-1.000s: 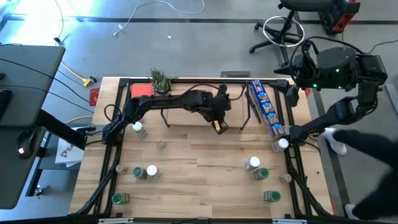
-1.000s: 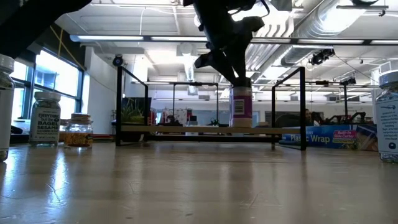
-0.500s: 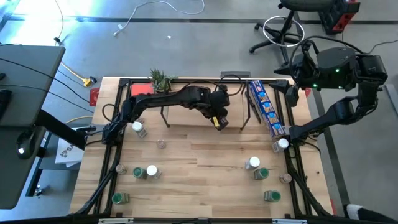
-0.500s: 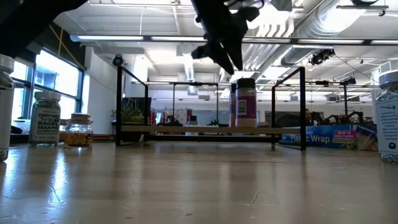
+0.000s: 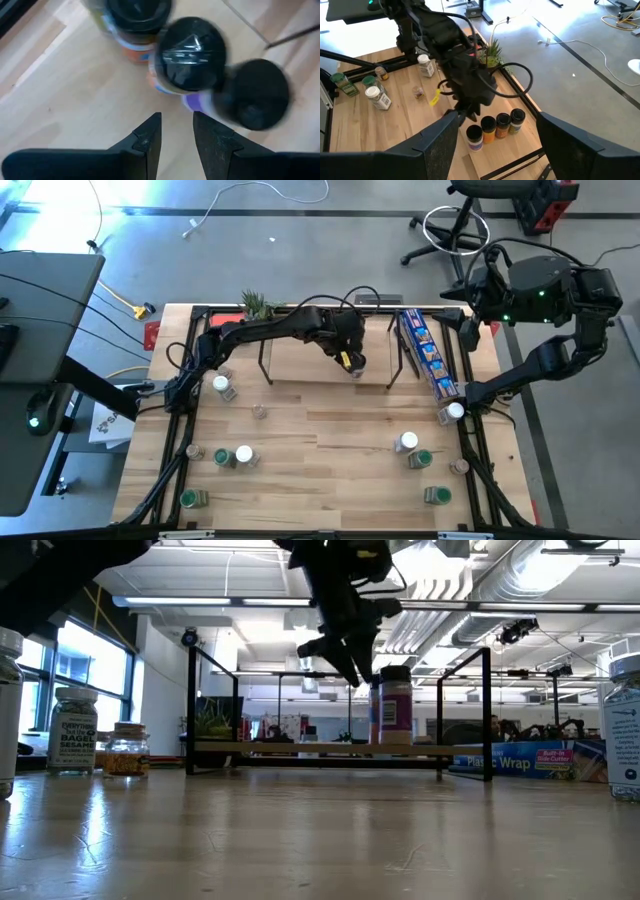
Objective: Shelf spices
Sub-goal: Adjust the black seasoning bottles on the shelf
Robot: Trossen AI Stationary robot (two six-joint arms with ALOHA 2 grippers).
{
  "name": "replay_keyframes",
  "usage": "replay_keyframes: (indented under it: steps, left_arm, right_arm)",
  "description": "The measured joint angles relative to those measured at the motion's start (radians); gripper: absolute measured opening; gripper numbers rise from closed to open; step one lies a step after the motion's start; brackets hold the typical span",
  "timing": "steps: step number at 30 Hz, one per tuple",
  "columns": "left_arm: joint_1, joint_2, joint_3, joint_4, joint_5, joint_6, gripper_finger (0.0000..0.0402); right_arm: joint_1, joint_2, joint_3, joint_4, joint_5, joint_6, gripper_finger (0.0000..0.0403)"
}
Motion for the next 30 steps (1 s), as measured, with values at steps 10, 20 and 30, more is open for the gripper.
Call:
replay_keyframes:
  steps: [10, 20, 30]
  left_arm:
    - [0.020, -0.001, -0.027, 0.082, -0.002, 0.007, 0.0106]
    - [0.088, -0.001, -0.027, 0.026, -0.074, 0.036, 0.0106]
    - [0.176, -0.001, -0.027, 0.205, 0.014, 0.034, 0.0106]
  right_arm:
    - [0.000, 0.000, 0.000, 0.000, 0.000, -0.002, 0.0263]
    - [0.000, 0.000, 0.000, 0.000, 0.000, -0.001, 0.0263]
    - [0.000, 0.000, 0.000, 0.000, 0.000, 0.006, 0.0263]
